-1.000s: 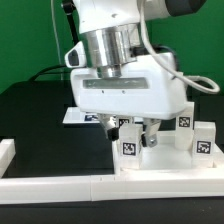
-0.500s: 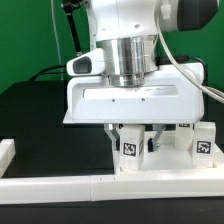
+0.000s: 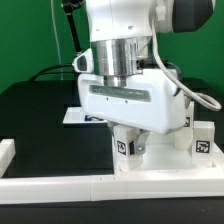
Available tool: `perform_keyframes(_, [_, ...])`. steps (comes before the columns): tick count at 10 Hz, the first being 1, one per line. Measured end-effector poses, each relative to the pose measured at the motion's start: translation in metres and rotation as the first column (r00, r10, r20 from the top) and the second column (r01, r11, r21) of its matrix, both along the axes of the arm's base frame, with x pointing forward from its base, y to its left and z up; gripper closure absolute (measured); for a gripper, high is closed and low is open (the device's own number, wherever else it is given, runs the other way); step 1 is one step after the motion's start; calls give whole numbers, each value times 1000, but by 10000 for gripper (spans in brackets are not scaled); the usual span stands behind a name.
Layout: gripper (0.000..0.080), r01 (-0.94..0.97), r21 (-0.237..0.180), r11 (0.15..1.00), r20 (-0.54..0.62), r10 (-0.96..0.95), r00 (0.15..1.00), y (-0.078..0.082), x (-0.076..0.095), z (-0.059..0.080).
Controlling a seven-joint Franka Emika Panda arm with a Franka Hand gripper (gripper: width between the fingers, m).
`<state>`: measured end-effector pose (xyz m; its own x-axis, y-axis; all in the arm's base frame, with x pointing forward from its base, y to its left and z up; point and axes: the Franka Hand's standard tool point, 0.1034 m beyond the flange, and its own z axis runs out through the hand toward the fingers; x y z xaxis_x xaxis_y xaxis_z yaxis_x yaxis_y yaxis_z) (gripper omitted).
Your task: Assemble square table
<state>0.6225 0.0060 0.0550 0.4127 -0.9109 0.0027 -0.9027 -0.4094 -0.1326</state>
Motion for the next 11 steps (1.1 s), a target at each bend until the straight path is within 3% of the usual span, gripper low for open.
perform_keyframes(2, [529,297,62,953,-27,-296,955,2,0,0])
perform_keyframes(3, [529,509,117,853,-80,-503,861,4,1,2])
perform_keyframes(4, [529,576,127,808,-106,-566,818,2,2,2])
perform_keyframes(6, [529,582,125,804,-109,-572,813,2,1,2])
perform_keyframes(8, [272,345,103,933,-43,-342,939,3,4,4])
perform_keyframes(9, [187,73,63,995,21,-75,997,2,5,5])
perform_keyframes(10, [161,-165,36,986,41,164,986,1,3,7])
perform_keyframes(11, [161,-197,27,980,43,196,980,-1,3,6])
